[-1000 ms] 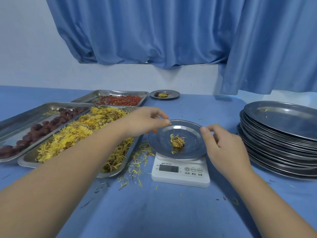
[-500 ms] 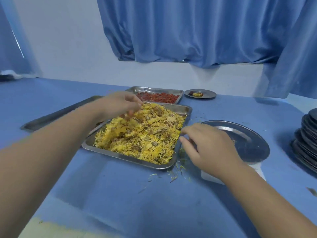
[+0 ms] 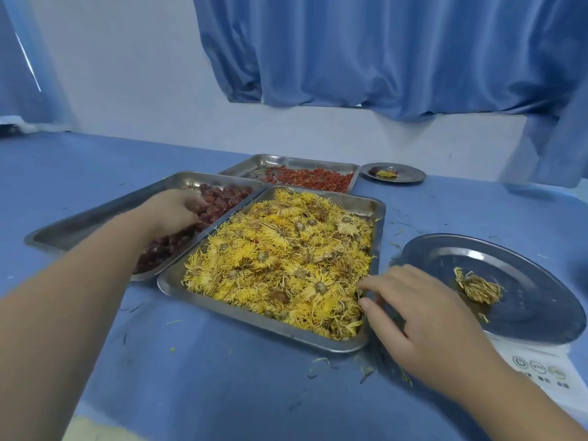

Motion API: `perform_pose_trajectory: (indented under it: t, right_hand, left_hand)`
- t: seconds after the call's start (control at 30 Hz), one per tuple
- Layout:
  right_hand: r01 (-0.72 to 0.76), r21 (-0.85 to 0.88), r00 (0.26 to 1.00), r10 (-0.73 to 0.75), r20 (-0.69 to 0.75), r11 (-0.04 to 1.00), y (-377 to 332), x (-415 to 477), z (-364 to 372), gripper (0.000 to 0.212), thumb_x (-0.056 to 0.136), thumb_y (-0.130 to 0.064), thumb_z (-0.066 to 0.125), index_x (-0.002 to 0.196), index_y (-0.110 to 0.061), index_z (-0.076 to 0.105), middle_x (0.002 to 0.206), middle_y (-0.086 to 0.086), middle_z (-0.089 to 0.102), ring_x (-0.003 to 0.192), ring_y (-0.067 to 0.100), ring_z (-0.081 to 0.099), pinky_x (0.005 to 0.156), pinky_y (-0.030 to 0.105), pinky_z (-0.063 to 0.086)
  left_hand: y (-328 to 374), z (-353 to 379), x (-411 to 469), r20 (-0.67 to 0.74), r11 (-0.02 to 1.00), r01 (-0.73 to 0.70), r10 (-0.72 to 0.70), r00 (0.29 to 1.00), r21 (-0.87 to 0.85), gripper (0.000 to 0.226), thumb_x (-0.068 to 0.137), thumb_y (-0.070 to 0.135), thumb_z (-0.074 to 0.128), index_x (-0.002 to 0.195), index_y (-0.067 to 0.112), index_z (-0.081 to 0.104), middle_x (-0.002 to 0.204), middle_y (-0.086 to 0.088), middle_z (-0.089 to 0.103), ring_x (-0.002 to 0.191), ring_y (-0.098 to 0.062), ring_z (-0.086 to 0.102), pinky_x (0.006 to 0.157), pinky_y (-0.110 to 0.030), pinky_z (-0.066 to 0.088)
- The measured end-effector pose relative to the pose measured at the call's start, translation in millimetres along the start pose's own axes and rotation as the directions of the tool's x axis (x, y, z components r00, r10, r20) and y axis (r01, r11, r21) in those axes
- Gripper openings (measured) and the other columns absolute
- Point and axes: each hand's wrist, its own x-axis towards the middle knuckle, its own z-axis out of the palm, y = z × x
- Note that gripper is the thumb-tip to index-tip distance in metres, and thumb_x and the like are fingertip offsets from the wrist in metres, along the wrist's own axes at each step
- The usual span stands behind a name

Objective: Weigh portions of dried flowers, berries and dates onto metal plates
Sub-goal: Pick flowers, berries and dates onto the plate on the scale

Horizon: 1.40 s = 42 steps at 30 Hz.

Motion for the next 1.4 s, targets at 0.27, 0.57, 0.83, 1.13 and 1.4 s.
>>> perform_pose_trajectory:
  t: [0.27,0.57,0.83,1.13,1.4]
  right_hand:
    - [-0.02,0.045,0.999,0.022,-0.036,0.999,5,-2,-1,0.026,0.091,-0.034,0.044,0.085,-0.023,0.066,0.071,-0.012,0.056,0.068,0.012,0.052,0.058,0.025,0.044]
    - [-0.005,0.046,0.997,0.008,-0.075,0.999,6,-3,-3,0.028,0.092,-0.033,0.043,0.08,-0.023,0.066,0.069,-0.013,0.053,0.066,0.01,0.049,0.056,0.024,0.042]
    - [-0.18,0.169,0.958,0.212,-0.195,0.969,23,-8,-18,0.023,0.089,-0.03,0.049,0.07,-0.024,0.061,0.058,-0.006,0.053,0.06,0.013,0.05,0.056,0.027,0.041]
    - [-0.393,0.672,0.713,0.669,-0.208,0.627,44,-8,-39,0.021,0.091,-0.026,0.057,0.073,-0.03,0.066,0.051,-0.004,0.057,0.046,0.005,0.047,0.051,0.025,0.039]
    - [-0.267,0.92,0.481,0.867,-0.131,0.287,60,-8,-64,0.038,0.097,-0.033,0.048,0.067,-0.016,0.064,0.044,-0.004,0.048,0.039,0.008,0.04,0.038,0.015,0.034]
  left_hand:
    - [-4,15,23,0.064,0.98,-0.012,-0.001,0.998,0.2,0.051,0.087,-0.004,0.048,0.129,0.02,0.063,0.135,-0.007,0.06,0.121,-0.027,0.055,0.106,-0.039,0.043]
    - [-19,14,14,-0.001,0.981,0.024,-0.024,1.0,0.191,0.014,0.092,0.011,0.062,0.09,0.024,0.066,0.113,-0.005,0.068,0.103,-0.024,0.061,0.098,-0.039,0.046]
    - [12,0,-14,-0.2,0.957,-0.09,0.035,0.979,-0.276,0.005,0.092,0.031,0.063,0.095,0.028,0.065,0.095,0.003,0.068,0.086,-0.017,0.062,0.081,-0.039,0.046]
    - [141,13,-59,-0.008,0.788,-0.276,0.325,0.946,-0.55,0.015,0.097,0.022,0.056,0.108,0.027,0.065,0.085,0.009,0.071,0.077,-0.008,0.072,0.065,-0.02,0.054]
    - [241,65,-83,0.138,0.814,-0.466,0.536,0.833,-0.346,0.013,0.094,0.034,0.057,0.099,0.031,0.068,0.095,0.016,0.069,0.083,-0.004,0.066,0.07,-0.022,0.045]
